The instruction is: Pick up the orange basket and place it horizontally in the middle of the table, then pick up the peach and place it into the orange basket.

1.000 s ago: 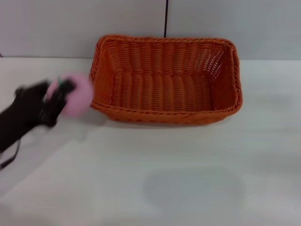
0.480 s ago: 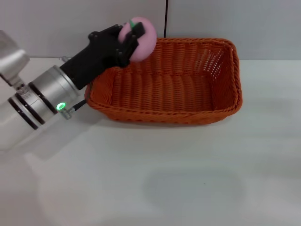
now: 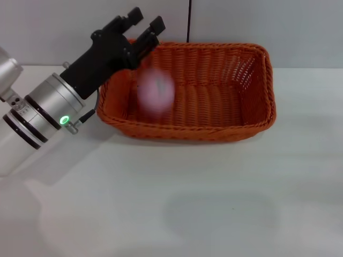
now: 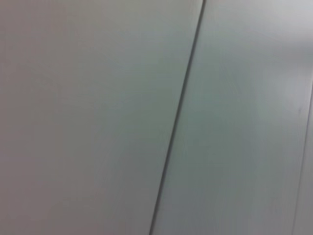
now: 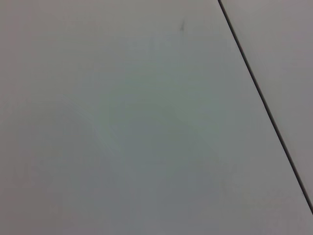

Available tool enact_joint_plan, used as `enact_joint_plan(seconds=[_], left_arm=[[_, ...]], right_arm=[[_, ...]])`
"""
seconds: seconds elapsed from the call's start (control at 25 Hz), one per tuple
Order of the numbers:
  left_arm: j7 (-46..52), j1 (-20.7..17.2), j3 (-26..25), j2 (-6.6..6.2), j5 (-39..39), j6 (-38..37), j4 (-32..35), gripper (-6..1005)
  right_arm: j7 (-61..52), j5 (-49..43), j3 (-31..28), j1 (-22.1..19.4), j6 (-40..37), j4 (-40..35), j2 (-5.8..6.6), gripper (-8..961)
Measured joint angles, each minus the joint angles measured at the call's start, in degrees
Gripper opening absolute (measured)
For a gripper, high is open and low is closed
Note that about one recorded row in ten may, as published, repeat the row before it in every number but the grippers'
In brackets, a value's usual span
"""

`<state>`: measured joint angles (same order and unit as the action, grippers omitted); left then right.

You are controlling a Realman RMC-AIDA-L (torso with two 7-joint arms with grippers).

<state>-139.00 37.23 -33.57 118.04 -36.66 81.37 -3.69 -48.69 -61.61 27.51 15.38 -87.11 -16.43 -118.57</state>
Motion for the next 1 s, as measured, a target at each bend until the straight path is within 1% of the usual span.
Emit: enact_joint_plan(seconds=[0.32, 0.36, 0.44, 0.56, 0.6, 0.64, 0.68, 0.8, 0.84, 0.88, 0.92, 1.0], left_arm=[[-0.08, -1.27, -2.13, -0.07, -0.02, 3.57, 0.41, 723], [-0.11, -2.06, -3.22, -0.08, -0.04, 5.53, 0.61, 763], [-0.20, -3.00, -4.87, -0.09, -0.06, 7.14, 0.63, 842], [-0.46, -3.81, -5.98, -0.09, -0.07, 8.43, 0.64, 859], [-1.66, -5.87, -8.91, -0.10, -0.09, 11.26, 0.37, 859], [-1.66, -5.87, -8.91, -0.10, -0.09, 11.26, 0.37, 859], [-2.33, -6.89, -10.26, -0.10, -0.09, 12.37, 0.25, 859], [-2.33, -6.89, -10.26, -0.10, -0.09, 12.37, 0.25, 859], [-4.96, -10.69, -15.19, 0.10, -0.10, 15.69, -0.20, 859], [-5.71, -12.37, -17.54, 0.18, -0.10, 16.43, -1.00, 859], [-5.71, -12.37, -17.54, 0.18, -0.10, 16.43, -1.00, 859], [-6.37, -15.07, -21.28, 0.21, -0.11, 17.02, -3.02, 859]], right_arm=[[-0.01, 0.00, 0.00, -0.10, -0.61, 0.00, 0.01, 412], [-0.01, 0.00, 0.00, -0.13, -0.62, 0.00, 0.01, 412], [-0.02, 0.00, -0.04, -0.18, -0.63, 0.00, 0.02, 412], [-0.17, 0.00, -0.30, -0.35, -0.68, 0.08, 0.00, 412], [-0.20, 0.01, -0.37, -0.39, -0.70, 0.13, -0.03, 412], [-0.21, 0.04, -0.41, -0.43, -0.70, 0.14, -0.05, 412], [-0.22, 0.12, -0.45, -0.47, -0.70, 0.17, -0.06, 412], [-0.28, 0.38, -0.57, -0.51, -0.71, 0.19, -0.11, 412], [-0.33, 0.46, -0.60, -0.52, -0.70, 0.19, -0.13, 412], [-0.41, 0.50, -0.64, -0.53, -0.70, 0.19, -0.15, 412], [-0.41, 0.50, -0.64, -0.53, -0.70, 0.19, -0.15, 412], [-0.41, 0.52, -0.75, -0.53, -0.70, 0.19, -0.18, 412]])
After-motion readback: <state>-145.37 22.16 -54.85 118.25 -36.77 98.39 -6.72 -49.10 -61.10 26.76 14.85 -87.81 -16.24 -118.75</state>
